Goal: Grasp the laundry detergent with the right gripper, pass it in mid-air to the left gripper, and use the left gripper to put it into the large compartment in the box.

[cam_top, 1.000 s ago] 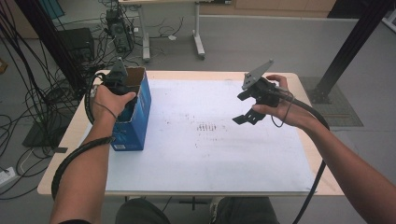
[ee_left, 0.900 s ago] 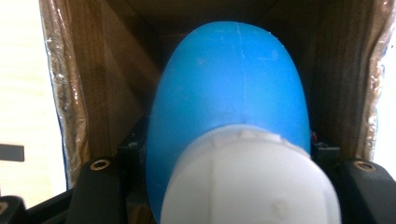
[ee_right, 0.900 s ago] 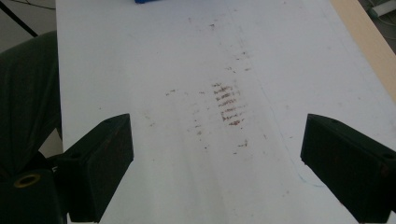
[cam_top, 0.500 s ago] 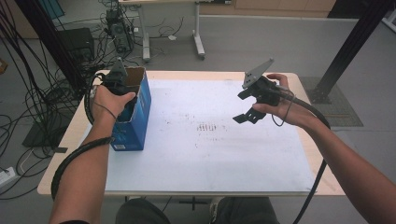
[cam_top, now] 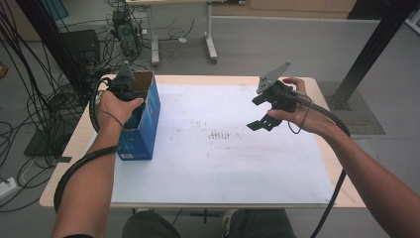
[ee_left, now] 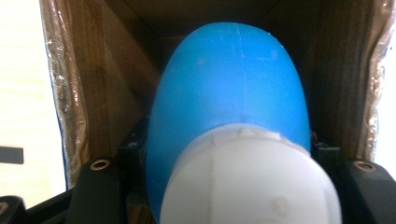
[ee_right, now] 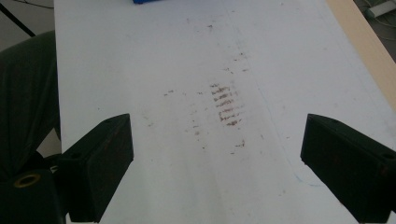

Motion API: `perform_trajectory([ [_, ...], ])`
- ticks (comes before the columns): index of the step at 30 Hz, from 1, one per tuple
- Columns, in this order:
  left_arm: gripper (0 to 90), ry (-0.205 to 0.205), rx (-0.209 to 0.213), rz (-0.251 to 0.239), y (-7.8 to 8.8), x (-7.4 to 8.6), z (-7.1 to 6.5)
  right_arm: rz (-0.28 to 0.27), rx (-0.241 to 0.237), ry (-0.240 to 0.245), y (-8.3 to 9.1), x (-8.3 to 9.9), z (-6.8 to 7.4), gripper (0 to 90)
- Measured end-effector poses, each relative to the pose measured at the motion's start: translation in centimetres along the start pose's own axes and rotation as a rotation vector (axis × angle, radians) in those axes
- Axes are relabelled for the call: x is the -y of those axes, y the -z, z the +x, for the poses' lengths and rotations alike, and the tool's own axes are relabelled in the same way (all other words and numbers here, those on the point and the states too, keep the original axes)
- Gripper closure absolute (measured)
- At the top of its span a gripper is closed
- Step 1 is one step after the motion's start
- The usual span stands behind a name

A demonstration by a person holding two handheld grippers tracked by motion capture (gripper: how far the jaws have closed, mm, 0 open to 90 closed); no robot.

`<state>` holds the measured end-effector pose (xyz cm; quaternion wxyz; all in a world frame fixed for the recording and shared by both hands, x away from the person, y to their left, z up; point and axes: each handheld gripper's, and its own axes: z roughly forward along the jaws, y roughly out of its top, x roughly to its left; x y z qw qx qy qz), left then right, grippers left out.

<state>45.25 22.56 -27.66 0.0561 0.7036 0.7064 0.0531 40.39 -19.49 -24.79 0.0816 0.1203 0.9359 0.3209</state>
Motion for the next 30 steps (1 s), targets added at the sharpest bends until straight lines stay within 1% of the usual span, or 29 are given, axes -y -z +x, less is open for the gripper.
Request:
perform_trajectory([
  [12,37.1,0.002,0.000,0.000,-0.02,-0.04,-0.04,-0.004,0.004,-0.007,0.21,0.29,-0.03,9.6],
  [30,37.0,-0.001,-0.001,-0.003,-0.01,-0.01,0.00,-0.007,0.003,-0.004,0.24,0.25,-0.04,9.6],
])
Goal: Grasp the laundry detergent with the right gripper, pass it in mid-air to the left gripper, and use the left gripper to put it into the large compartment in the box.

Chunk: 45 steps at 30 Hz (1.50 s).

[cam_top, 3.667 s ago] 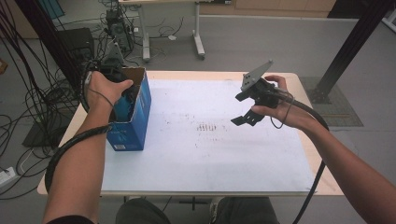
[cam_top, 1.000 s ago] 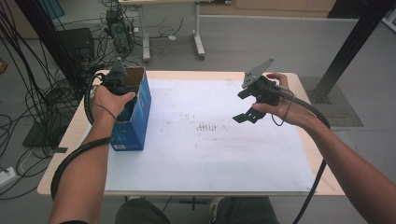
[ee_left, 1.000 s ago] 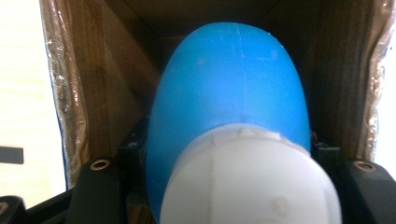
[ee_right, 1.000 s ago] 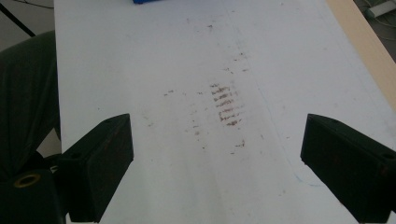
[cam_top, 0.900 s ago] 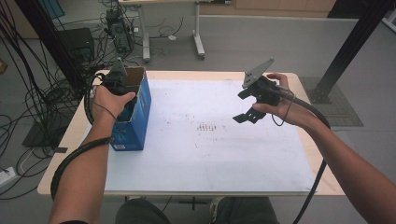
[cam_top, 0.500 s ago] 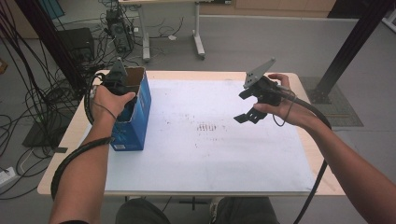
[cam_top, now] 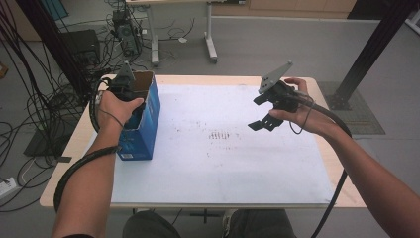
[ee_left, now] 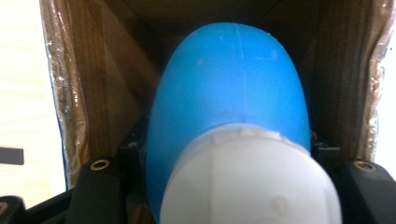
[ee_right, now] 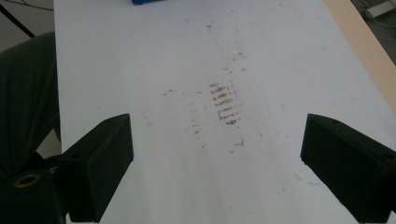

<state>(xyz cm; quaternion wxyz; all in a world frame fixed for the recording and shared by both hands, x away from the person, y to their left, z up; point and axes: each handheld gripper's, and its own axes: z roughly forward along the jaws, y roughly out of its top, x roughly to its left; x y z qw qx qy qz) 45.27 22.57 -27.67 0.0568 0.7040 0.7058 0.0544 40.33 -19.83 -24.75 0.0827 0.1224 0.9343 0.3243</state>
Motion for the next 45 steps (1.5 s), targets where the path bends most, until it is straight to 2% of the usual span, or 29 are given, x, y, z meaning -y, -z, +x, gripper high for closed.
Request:
perform_trajectory([
  [45,37.0,-0.003,0.000,-0.010,-0.01,0.10,0.06,0.005,-0.004,0.006,-0.20,-0.38,0.15,9.6],
])
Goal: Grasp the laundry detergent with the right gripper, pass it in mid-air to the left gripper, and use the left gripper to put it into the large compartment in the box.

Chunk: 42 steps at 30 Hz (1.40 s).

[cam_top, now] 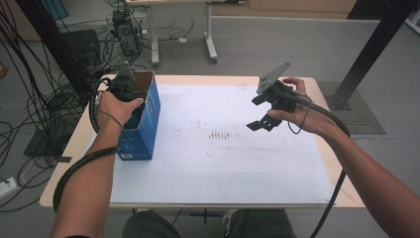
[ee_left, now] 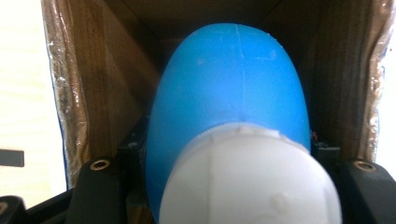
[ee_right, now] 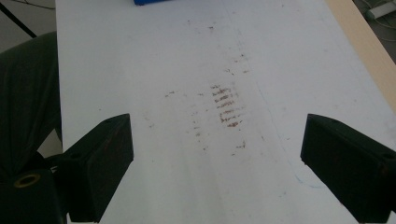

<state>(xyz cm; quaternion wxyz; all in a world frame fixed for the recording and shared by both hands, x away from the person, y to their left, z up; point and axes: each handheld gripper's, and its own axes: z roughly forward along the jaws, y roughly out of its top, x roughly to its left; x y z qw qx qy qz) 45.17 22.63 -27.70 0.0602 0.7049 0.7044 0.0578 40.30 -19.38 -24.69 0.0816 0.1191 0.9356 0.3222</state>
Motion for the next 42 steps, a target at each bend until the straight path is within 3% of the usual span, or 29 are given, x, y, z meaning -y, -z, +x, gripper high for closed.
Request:
perform_trajectory([
  [34,36.8,-0.010,-0.008,0.006,0.00,0.02,-0.23,-0.008,-0.002,0.000,0.08,0.00,0.05,9.6],
  [37,32.1,-0.020,-0.036,-0.001,0.16,0.06,-0.28,-0.009,-0.002,0.001,0.08,-0.04,0.06,9.6],
  [42,31.2,-0.026,-0.037,-0.008,0.64,0.16,-0.29,-0.012,-0.003,0.005,-0.02,-0.28,0.11,9.6],
])
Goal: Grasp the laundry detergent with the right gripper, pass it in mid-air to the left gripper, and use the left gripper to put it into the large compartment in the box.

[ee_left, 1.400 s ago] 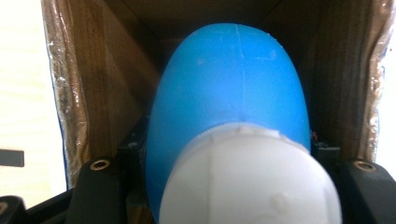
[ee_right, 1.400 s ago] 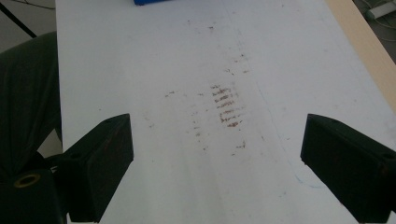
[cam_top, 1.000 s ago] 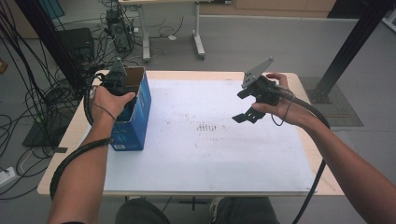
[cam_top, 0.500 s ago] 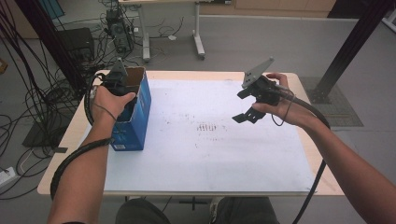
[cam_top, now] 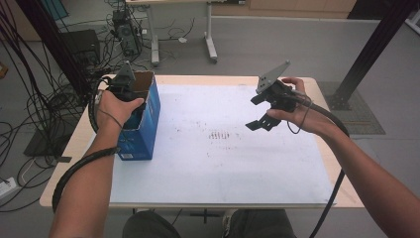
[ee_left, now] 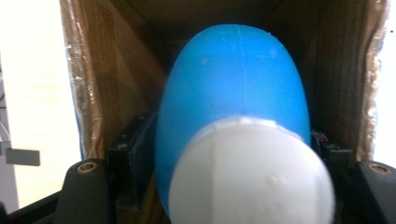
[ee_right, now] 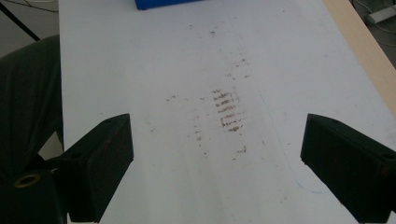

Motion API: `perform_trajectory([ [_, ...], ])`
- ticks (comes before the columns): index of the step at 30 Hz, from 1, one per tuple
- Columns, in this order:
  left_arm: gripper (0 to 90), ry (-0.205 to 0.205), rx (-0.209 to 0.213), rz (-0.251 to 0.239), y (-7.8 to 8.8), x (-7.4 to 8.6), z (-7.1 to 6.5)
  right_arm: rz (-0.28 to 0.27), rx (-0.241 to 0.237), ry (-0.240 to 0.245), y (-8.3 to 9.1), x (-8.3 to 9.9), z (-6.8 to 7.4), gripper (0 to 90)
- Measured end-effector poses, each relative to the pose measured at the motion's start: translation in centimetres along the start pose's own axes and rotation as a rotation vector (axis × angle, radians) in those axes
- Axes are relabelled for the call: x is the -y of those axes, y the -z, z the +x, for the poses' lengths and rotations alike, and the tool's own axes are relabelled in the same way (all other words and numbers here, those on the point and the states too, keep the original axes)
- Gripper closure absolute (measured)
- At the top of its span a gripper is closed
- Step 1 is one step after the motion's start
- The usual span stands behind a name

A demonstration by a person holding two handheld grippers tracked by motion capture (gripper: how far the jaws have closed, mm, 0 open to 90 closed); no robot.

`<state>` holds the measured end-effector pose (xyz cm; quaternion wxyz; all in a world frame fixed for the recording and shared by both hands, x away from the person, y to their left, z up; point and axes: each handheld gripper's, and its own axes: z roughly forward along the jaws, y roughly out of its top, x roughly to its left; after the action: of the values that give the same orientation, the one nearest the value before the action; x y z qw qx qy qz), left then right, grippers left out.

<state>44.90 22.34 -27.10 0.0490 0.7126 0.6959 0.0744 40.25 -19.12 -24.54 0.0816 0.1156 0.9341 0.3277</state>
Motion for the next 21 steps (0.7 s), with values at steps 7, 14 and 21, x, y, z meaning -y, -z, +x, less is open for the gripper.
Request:
perform_trajectory([
  [7,31.5,-0.014,-0.010,-0.006,1.2,-0.1,-0.2,-0.003,0.000,0.010,-0.1,-0.4,0.0,9.6],
  [14,30.9,-0.023,-0.015,-0.005,2.6,-0.2,-0.3,-0.010,0.000,0.009,-0.2,-0.6,-0.2,9.6],
  [21,29.6,-0.039,-0.020,-0.013,3.8,0.0,-0.6,-0.014,0.006,0.005,0.0,-0.6,-0.2,9.6],
])
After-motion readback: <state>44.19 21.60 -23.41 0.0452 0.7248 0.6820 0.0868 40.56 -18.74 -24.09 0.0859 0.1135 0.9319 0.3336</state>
